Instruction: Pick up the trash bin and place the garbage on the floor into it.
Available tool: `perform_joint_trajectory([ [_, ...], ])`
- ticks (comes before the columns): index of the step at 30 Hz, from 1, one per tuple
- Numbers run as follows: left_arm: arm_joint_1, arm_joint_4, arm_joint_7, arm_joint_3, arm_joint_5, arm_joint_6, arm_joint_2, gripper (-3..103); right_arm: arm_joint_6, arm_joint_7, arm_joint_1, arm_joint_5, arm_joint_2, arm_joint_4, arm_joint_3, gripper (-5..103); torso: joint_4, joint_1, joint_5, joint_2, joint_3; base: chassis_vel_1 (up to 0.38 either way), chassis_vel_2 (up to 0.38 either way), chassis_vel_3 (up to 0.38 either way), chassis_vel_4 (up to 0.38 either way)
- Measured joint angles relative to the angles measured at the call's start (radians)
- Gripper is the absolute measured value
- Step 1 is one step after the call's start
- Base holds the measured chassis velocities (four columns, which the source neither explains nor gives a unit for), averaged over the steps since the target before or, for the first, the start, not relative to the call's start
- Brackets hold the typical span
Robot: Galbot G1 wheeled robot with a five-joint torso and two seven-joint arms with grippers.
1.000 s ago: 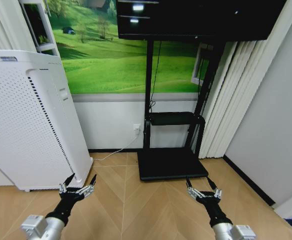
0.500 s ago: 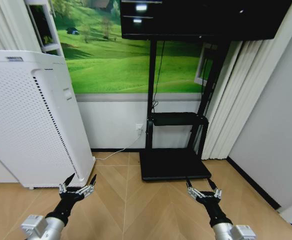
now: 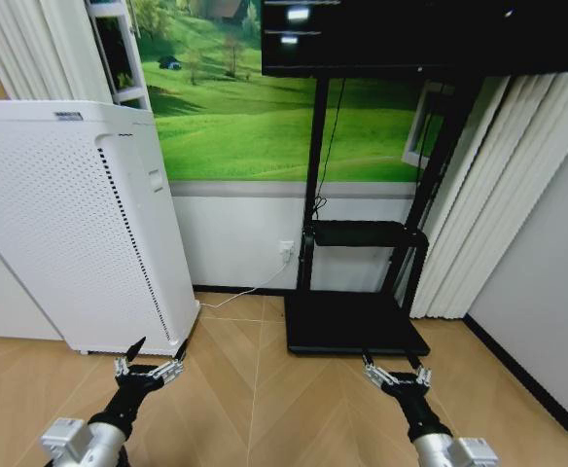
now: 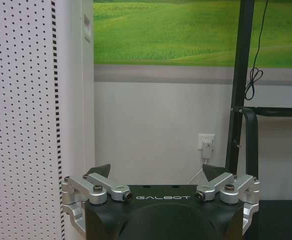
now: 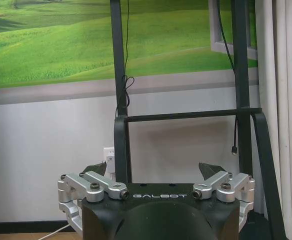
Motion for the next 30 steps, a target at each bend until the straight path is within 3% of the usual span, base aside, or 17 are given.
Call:
perform_joint_trajectory([
  [22,0.000,0.000,0.000,0.000,0.000,0.000,0.000,100,0.001,0.000,0.000,0.000,0.000,0.000,0.000,100,0.0002,0.000,0.0002,0.000,0.000,-0.036,-0.030,-0.028,-0.032],
  [30,0.000,0.000,0.000,0.000,0.000,0.000,0.000,100,0.001,0.000,0.000,0.000,0.000,0.000,0.000,100,0.0000,0.000,-0.0001,0.000,0.000,0.112,0.090,-0.100,-0.110],
])
